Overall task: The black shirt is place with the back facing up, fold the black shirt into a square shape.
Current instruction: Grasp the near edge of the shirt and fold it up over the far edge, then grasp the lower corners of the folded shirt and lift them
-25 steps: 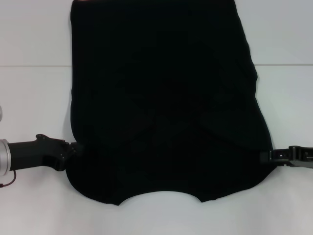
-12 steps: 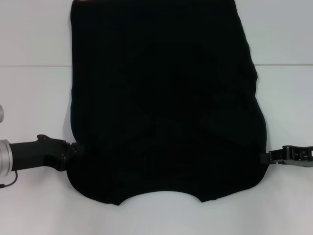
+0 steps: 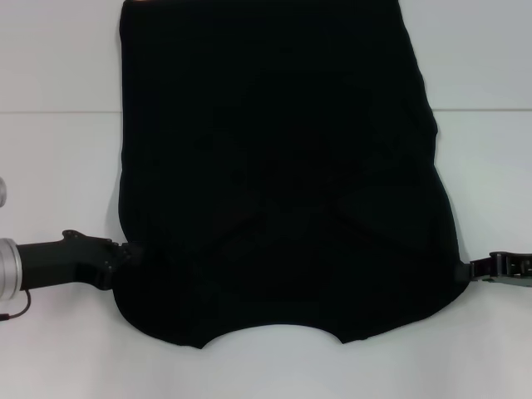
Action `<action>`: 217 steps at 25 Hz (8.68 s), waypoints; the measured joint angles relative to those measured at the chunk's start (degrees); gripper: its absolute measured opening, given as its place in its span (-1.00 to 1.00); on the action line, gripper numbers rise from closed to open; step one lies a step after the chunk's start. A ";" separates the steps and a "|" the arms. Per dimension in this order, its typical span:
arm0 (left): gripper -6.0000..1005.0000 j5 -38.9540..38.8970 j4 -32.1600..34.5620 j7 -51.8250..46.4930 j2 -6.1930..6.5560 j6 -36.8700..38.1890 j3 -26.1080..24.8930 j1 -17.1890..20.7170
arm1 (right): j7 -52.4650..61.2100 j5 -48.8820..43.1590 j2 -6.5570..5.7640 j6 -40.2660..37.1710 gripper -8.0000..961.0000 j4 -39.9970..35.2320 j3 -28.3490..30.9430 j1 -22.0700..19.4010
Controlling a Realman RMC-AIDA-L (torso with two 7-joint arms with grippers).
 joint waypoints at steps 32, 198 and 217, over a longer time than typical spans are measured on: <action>-0.89 3.73 3.55 -16.44 0.73 22.99 -2.00 5.42 | -25.14 -0.14 -4.36 -25.17 -0.88 -0.49 11.32 -13.49; 0.40 -8.68 -10.23 3.94 -0.61 -24.68 8.13 -3.64 | -33.22 19.06 2.71 11.44 0.41 7.24 9.61 7.35; -0.98 -8.43 -9.88 3.79 -0.27 -23.89 8.16 -4.33 | -23.63 15.00 -1.15 10.80 0.40 6.97 9.17 4.09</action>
